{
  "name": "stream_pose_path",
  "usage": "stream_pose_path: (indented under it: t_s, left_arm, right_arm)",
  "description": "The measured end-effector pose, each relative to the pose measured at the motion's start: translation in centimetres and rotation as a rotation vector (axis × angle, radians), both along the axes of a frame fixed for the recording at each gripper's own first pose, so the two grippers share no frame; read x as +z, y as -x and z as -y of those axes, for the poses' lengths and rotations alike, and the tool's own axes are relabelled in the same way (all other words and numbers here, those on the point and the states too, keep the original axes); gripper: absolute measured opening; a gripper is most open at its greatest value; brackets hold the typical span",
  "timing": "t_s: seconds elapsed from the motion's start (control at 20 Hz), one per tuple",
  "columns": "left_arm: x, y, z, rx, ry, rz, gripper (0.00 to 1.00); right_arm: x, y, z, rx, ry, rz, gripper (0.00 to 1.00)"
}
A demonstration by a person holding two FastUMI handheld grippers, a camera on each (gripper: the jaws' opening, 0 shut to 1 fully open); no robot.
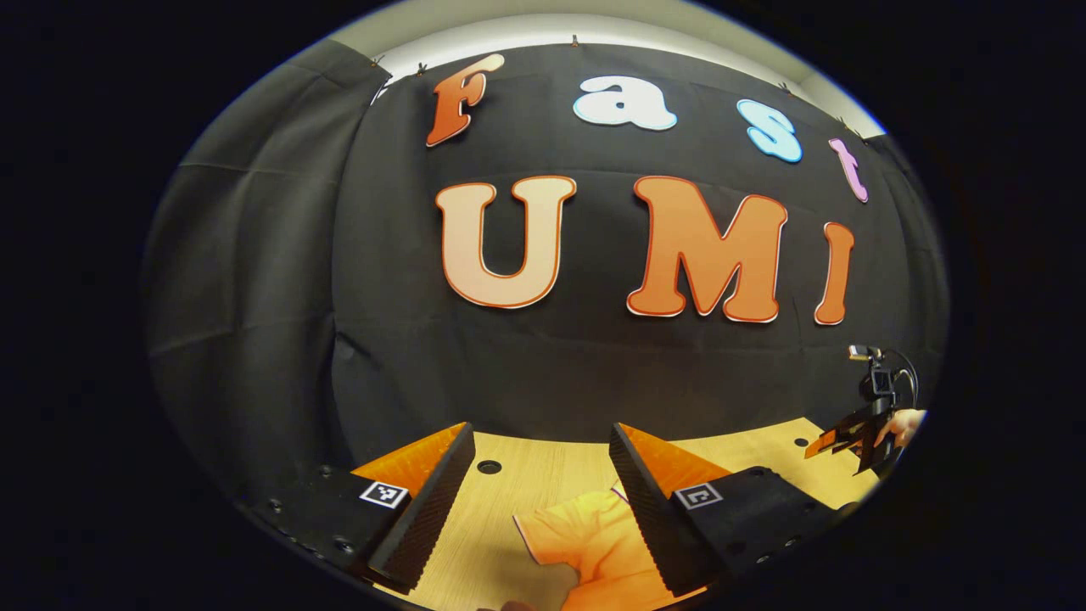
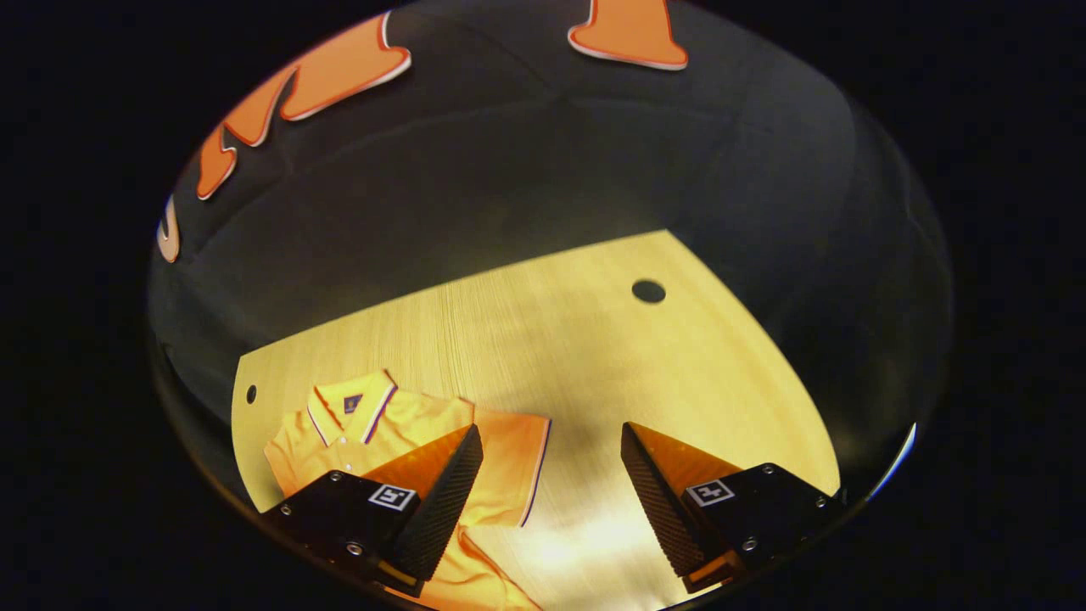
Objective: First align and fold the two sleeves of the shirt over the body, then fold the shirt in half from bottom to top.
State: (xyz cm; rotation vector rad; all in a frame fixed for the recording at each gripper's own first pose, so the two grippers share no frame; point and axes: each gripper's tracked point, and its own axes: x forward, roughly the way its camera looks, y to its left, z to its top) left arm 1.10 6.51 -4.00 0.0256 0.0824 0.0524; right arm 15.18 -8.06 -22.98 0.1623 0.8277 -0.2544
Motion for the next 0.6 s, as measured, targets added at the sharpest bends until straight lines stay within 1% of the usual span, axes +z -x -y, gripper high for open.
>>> stream_pose_path:
  t_s: [0.25, 0.5, 0.6]
  left_arm:
    - [-1.7, -0.7, -0.9, 0.017, 0.028, -0.035, 0.98]
    - [-3.4, -1.3, -2.0, 0.038, 0.055, -0.07, 0.98]
    - [-4.0, -1.5, -2.1, 0.037, 0.066, -0.081, 0.98]
  right_arm:
    - [-4.4, -1.0, -0.7, -0.005, -0.06, -0.142, 1.0]
    - [-8.5, -0.8, -1.2, -0.021, -0.092, -0.282, 1.0]
    - [-9.7, -0.8, -1.5, -0.036, -0.107, -0.32, 1.0]
